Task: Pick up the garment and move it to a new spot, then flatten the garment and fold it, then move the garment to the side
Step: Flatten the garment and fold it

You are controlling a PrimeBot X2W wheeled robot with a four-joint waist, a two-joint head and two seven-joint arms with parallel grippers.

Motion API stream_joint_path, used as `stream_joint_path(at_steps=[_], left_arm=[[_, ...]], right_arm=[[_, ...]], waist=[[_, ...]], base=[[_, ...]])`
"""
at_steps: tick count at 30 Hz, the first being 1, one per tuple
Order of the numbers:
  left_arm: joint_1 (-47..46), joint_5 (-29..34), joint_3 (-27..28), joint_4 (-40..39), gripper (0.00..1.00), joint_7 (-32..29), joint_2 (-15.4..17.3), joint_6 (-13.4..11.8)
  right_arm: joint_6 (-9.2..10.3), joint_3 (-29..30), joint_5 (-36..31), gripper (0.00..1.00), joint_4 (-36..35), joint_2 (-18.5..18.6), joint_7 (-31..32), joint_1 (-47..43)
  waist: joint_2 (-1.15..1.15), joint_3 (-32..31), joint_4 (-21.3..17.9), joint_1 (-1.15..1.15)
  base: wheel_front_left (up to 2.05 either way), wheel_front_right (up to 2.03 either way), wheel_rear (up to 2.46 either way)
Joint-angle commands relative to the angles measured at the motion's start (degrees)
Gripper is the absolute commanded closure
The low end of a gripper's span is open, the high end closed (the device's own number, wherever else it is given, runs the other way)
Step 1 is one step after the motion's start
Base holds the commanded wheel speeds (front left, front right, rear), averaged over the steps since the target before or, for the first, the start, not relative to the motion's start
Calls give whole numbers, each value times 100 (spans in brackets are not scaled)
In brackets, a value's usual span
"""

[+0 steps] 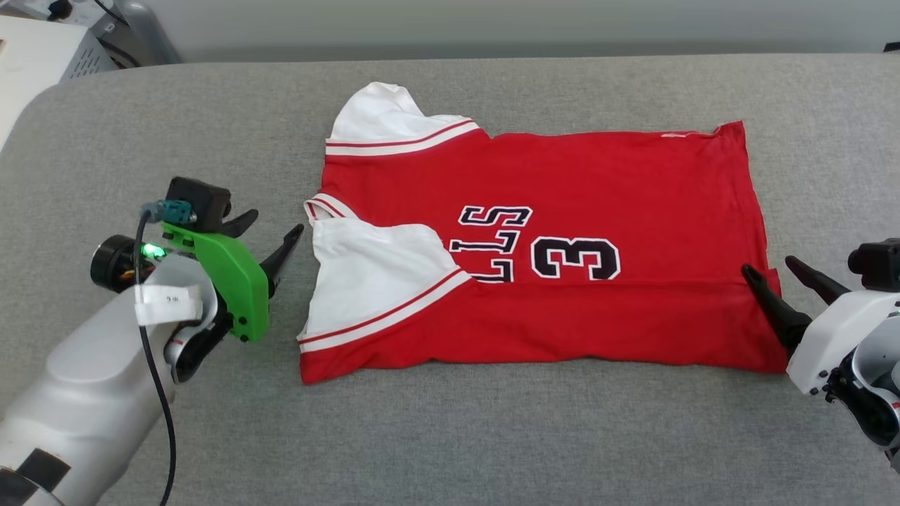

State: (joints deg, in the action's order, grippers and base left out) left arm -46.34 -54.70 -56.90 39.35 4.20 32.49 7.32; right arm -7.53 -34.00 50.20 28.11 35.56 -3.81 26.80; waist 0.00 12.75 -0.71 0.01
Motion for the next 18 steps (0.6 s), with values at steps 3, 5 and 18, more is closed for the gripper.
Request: stream_joint_path(at_steps=[3,5,18], left_arm=[[-300,-326,-70,-250,0,-551,194,16],[-417,-503,-166,-389,0,-1053,258,16],[-710,-1351,-863,-952,0,-3598,278,16]], right_arm=[[4,74,-60,0,-140,77,-14,-189],[4,133,-87,0,-211,91,27,-259],[4,481,-311,0,-487,-39,331,-504]], waist=[[0,-244,228,-1],[0,-289,280,-1],[0,-407,319,-1]], base=[[0,0,0],[0,0,0],[0,0,0]])
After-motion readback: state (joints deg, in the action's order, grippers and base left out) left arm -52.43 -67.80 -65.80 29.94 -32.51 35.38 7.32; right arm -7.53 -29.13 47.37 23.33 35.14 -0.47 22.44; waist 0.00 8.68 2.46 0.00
